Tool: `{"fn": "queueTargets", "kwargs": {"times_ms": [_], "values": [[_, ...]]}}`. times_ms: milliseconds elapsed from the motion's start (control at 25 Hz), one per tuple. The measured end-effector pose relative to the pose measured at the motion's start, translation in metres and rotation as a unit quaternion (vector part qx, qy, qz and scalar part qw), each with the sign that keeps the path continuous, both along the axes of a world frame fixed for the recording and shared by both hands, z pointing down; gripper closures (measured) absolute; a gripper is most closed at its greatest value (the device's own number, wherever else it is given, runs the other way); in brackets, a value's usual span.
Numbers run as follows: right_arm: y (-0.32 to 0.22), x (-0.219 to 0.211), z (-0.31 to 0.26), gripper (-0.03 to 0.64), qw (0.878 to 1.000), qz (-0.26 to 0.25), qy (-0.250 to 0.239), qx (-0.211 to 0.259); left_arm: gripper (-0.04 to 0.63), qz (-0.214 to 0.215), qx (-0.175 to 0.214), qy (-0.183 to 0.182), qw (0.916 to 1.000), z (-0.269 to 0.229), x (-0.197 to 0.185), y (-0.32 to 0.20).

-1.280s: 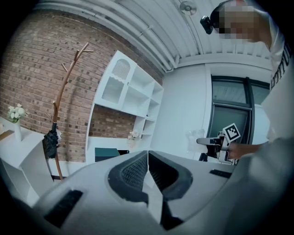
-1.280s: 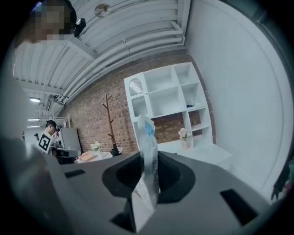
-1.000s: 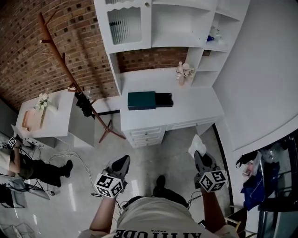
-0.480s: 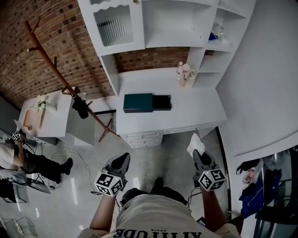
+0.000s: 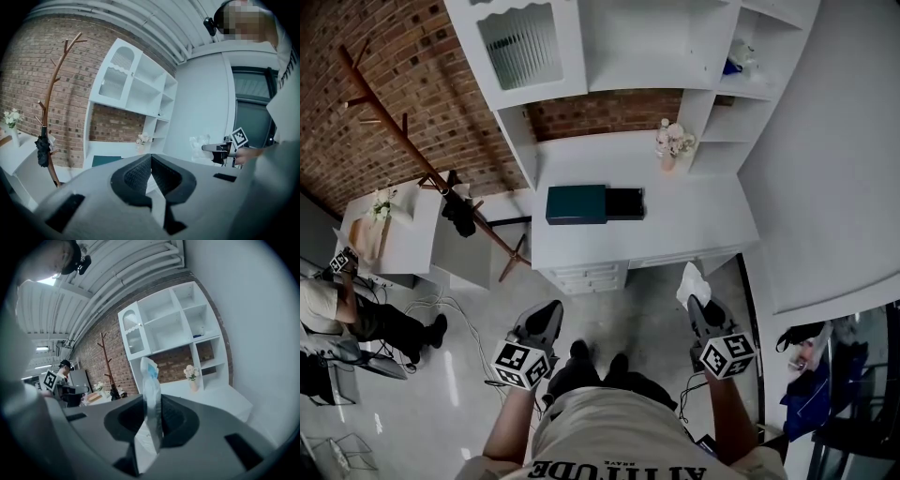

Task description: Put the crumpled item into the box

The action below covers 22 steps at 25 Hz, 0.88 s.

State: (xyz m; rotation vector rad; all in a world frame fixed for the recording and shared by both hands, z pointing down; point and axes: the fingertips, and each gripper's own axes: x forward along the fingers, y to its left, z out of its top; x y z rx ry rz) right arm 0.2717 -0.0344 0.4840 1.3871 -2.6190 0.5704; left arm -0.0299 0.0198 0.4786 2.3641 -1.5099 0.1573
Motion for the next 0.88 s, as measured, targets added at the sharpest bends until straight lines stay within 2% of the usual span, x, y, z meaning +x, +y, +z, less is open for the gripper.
{"fn": "queueTargets", "kwargs": {"times_ms": [400, 880], "values": [[-0.024, -0.012, 0.002, 0.538, 1.0, 0.02, 0.003, -0.004, 0.569, 0.023, 0.005, -0.002, 0.9997, 0.007, -0.014, -0.04], [-0.093, -0.047, 0.008, 0.538, 0.998, 0.056, 0.001, -0.026, 0.569, 0.082, 0.008, -0.009, 0.9965, 0.014, -0.046, -0.142]]}}
